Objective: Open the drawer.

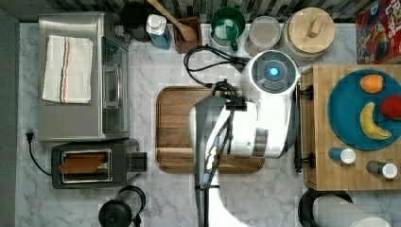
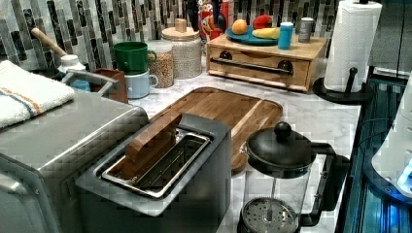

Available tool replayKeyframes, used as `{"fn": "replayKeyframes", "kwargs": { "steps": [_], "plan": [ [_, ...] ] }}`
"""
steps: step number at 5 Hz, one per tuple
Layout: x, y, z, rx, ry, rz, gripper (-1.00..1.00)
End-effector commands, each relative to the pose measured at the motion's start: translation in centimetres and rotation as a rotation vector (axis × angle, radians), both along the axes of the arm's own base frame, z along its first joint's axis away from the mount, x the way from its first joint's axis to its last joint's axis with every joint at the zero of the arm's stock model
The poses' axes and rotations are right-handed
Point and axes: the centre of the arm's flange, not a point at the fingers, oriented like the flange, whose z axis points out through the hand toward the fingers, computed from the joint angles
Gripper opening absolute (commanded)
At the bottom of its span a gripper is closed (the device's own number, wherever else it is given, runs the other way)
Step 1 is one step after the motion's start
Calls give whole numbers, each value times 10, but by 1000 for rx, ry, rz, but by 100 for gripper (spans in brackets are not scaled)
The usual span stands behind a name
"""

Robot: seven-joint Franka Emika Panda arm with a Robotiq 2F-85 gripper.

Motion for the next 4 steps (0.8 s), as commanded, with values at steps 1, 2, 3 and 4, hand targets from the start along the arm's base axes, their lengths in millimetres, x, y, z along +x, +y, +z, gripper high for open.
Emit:
{"fn": "replayKeyframes", "kwargs": {
  "steps": [1,2,3,4],
  "plan": [
    [-2,-81,-3,-81,12,108,100],
    [-6,-94,-12,-95,-2,139,100],
    [-10,-103,-31,-119,-31,145,100],
    [-12,-108,-54,-124,-69,153,100]
  ]
}}
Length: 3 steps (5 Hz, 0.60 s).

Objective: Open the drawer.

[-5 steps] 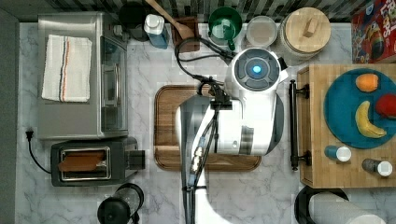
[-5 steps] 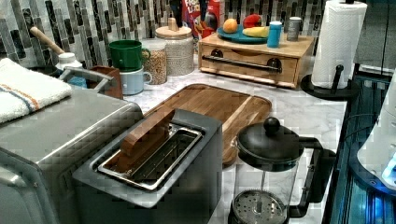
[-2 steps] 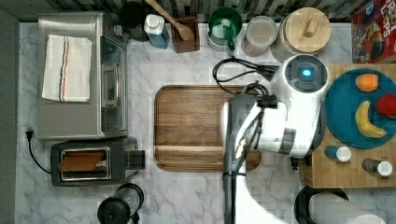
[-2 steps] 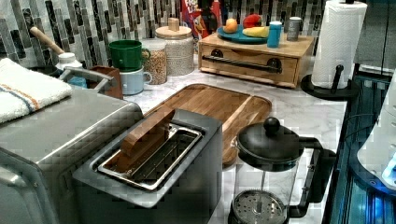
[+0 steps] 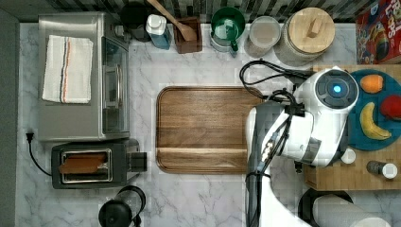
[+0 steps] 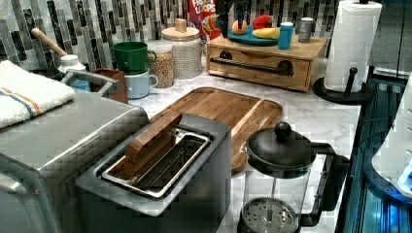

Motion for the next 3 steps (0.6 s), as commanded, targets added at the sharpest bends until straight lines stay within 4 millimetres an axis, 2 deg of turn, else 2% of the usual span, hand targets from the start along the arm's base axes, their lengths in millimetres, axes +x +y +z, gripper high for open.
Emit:
{"fn": "replayKeyframes", "kwargs": {
  "steps": [1,3],
  "plan": [
    [9,18,-30,-14,-36,153,100],
    [0,10,-81,-18,-88,117,100]
  ]
}}
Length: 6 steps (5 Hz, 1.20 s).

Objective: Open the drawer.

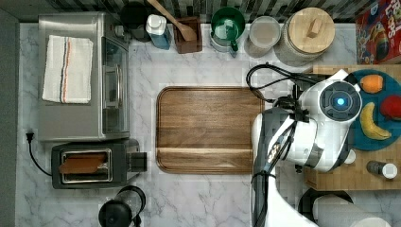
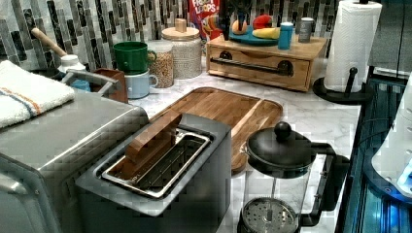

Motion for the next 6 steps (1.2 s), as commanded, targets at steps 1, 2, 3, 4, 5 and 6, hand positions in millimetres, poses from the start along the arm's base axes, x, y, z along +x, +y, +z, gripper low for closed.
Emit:
{"fn": "replayKeyframes", "kwargs": {
  "steps": [1,2,3,4,5,6],
  "plan": [
    [-3,26,-88,1,-33,50,100],
    [-8,26,-102,1,-21,25,100],
    [-8,24,-116,-10,-11,6,100],
    [-6,26,-113,-31,25,-2,100],
    [1,31,-102,-9,74,29,100],
    [13,43,-103,46,93,77,100]
  ]
}}
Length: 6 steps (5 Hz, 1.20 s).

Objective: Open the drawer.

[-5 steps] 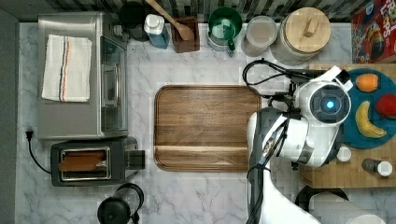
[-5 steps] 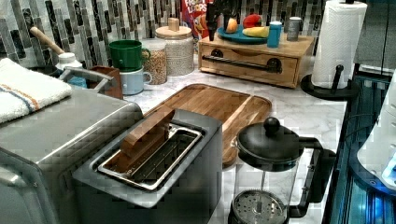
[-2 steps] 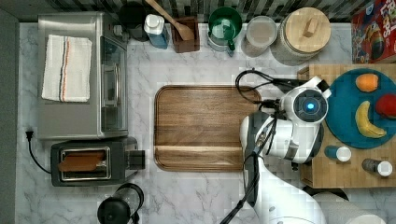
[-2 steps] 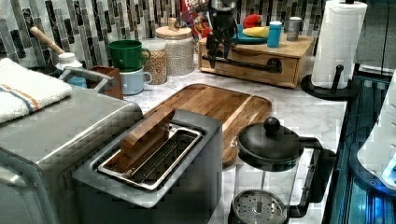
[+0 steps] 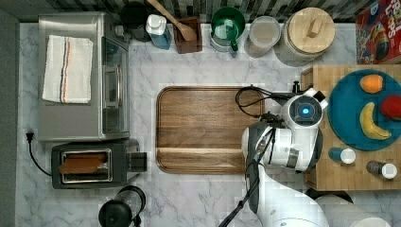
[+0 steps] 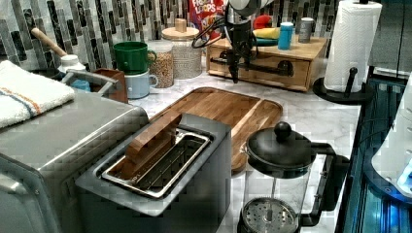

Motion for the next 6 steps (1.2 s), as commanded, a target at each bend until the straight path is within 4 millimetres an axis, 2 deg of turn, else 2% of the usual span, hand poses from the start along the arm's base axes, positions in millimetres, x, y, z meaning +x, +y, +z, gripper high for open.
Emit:
{"fn": "replayKeyframes", "kwargs": {
  "steps": [1,2,3,5,6],
  "plan": [
    [53,50,30,92,-56,103,100],
    [65,60,24,139,-42,141,100],
    [65,82,26,126,-34,156,100],
    [67,131,41,128,-5,303,100],
    [70,157,41,111,0,276,100]
  ]
}}
